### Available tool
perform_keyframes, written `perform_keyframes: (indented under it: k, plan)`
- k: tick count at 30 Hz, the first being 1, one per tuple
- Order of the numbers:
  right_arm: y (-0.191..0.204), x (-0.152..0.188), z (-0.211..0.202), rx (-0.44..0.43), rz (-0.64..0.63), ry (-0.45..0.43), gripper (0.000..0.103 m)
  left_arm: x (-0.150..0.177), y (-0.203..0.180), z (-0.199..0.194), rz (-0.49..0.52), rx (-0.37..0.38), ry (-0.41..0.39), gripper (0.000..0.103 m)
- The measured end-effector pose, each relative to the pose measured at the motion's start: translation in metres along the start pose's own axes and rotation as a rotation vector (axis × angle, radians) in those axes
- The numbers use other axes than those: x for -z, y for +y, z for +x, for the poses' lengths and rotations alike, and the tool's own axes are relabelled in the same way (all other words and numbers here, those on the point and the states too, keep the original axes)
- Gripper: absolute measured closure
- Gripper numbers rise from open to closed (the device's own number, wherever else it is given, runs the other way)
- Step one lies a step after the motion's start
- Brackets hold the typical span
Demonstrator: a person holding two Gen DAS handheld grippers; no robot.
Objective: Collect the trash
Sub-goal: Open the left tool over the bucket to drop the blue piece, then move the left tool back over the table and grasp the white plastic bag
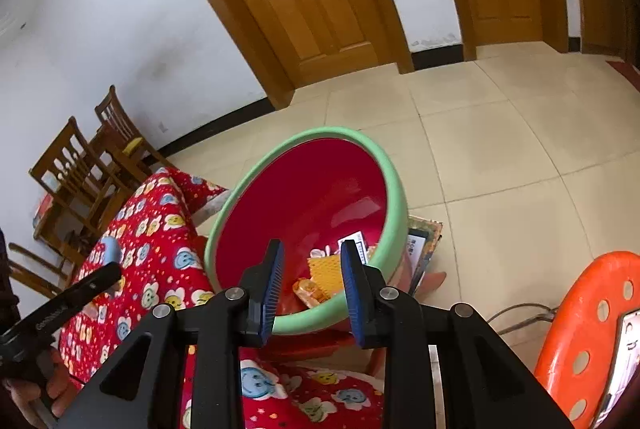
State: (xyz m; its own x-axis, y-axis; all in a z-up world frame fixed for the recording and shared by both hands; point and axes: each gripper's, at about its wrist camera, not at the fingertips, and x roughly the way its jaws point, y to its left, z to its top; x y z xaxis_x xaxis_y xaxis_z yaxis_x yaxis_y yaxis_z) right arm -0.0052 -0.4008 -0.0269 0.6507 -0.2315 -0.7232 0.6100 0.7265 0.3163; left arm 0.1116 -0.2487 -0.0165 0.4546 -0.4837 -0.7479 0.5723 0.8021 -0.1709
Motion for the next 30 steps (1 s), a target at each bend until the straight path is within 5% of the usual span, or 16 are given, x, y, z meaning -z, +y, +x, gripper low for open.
perform_keyframes:
  k: [11, 23, 30]
  plan:
    - [-0.022, -0.003, -0.001, -0.006, 0.066, 0.007, 0.063, -0.008, -0.049, 0.039, 0.077, 0.045, 0.053, 0.086]
    - [-0.02, 0.001, 0.0, -0.02, 0.07, 0.012, 0.057, -0.002, -0.04, 0.034, 0.053, -0.019, 0.046, 0.046]
    - [-0.012, 0.003, 0.001, -0.018, 0.056, 0.024, 0.044, 0.002, -0.009, 0.02, -0.016, -0.085, 0.021, 0.04]
